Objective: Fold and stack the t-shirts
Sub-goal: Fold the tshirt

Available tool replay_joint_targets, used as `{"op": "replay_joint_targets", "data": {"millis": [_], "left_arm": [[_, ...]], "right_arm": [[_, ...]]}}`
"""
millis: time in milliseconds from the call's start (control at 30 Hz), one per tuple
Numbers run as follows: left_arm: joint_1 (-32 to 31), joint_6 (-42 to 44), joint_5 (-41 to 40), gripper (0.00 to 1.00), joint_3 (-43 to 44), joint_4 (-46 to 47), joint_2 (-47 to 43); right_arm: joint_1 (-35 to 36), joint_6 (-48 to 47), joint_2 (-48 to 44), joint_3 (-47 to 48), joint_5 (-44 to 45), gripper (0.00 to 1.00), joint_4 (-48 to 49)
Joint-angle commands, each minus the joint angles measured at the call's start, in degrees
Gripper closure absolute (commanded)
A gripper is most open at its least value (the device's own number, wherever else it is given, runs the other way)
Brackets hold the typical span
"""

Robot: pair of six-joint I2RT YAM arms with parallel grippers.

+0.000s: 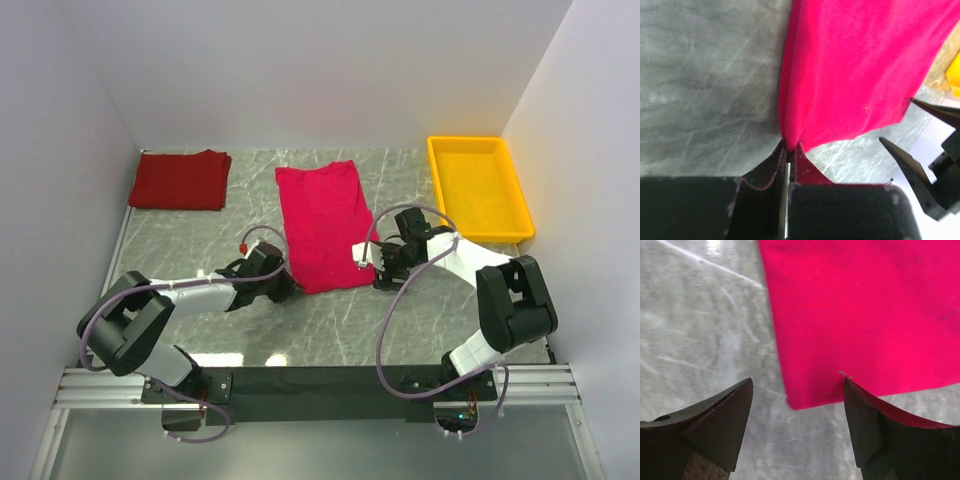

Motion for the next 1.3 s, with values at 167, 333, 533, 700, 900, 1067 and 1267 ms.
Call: {"op": "replay_joint_targets", "data": {"millis": [167,333,533,700,900,1067,1267], "left_arm": [[-0.27,1.16,2.06,0.99,-0.12,1.15,-2.62],[-0.35,0.99,2.94,0.99,0.06,1.94,-2.09],[-0.27,0.64,3.64,0.99,-0.21,2.73,-2.09],[-0.27,0.55,3.73,0.99,-0.47,2.65,-2.71],[-0.27,0.46,3.73,0.99,-1.26,2.82,-3.58],[-0.27,0.20,3.82,0.99,-1.70,3.26,-3.85],[-0.18,-0.07,4.26,0.99,-2.23,4.05,-3.94]], "right_arm": [[3.39,1.82,2.26,2.47,7.22,0.30,3.97],[4.71,1.65,1.99,0.54,9.59,0.37,5.38],[6.12,4.28,3.58,1.15,12.06,0.52,6.52],[6.30,8.15,1.92,1.50,11.80,0.34,8.19],[3.93,7.98,-5.03,1.77,5.65,0.19,5.65],[2.96,1.67,-8.11,1.06,1.60,0.25,-1.12],[2.61,0.77,-5.30,-0.52,4.93,0.38,-1.74]]}}
